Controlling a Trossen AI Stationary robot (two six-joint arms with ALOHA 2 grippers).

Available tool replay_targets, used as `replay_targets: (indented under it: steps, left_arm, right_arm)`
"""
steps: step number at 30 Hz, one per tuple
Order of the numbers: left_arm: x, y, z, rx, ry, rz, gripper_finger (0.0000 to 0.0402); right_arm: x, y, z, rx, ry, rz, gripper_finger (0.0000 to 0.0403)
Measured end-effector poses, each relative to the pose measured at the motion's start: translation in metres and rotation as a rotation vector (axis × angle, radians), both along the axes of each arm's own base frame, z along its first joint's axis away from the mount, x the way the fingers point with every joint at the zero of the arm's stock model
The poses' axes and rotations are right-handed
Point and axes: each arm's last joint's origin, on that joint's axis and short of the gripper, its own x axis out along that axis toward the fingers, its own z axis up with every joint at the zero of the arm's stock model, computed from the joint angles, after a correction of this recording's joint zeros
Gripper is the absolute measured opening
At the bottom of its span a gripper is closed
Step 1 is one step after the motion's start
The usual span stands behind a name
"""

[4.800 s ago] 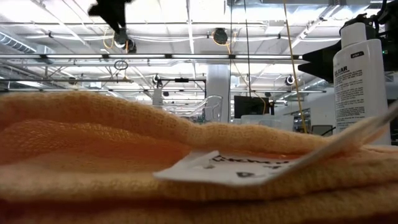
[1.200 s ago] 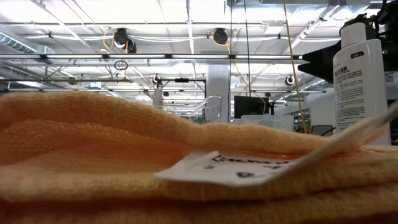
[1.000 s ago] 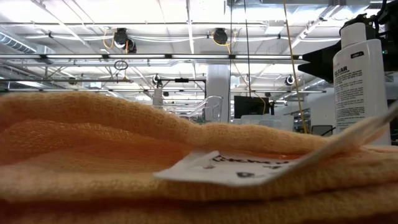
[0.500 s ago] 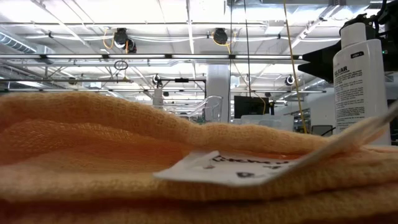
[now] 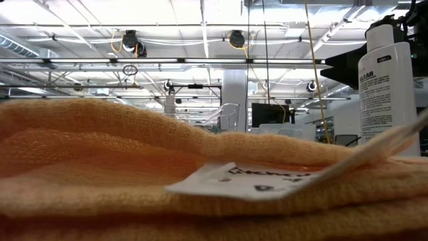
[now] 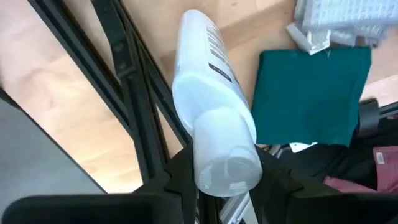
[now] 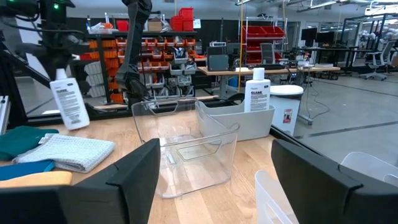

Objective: Pick & Place Kitchen Items
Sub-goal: Put the white plastic restorer bottle into the gray bin

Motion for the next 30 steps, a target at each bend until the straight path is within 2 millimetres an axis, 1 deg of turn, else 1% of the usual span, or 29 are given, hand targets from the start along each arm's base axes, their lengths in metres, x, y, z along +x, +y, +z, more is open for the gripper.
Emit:
replay_targets:
  steps: [6, 16, 18, 23, 30]
  left_arm:
    - [0.010, 0.025, 0.006, 0.015, 0.002, 0.006, 0.0111]
    - [0.037, 0.068, 0.007, 0.049, -0.003, -0.068, 0.0111]
    - [0.041, 0.077, 0.010, 0.046, -0.013, -0.082, 0.0111]
    - [0.049, 0.096, 0.030, 0.074, -0.075, -0.100, 0.0110]
    - [0.062, 0.126, 0.072, 0.186, -0.303, -0.113, 0.0110]
  right_arm:
    - [0.000, 0.000, 0.000, 0.000, 0.000, 0.000, 0.0279]
    - [0.000, 0.000, 0.000, 0.000, 0.000, 0.000, 0.0279]
    - [0.000, 0.000, 0.000, 0.000, 0.000, 0.000, 0.0279]
    - [0.000, 0.000, 0.000, 0.000, 0.000, 0.000, 0.0279]
    - [0.000, 0.000, 0.000, 0.000, 0.000, 0.000, 0.0279]
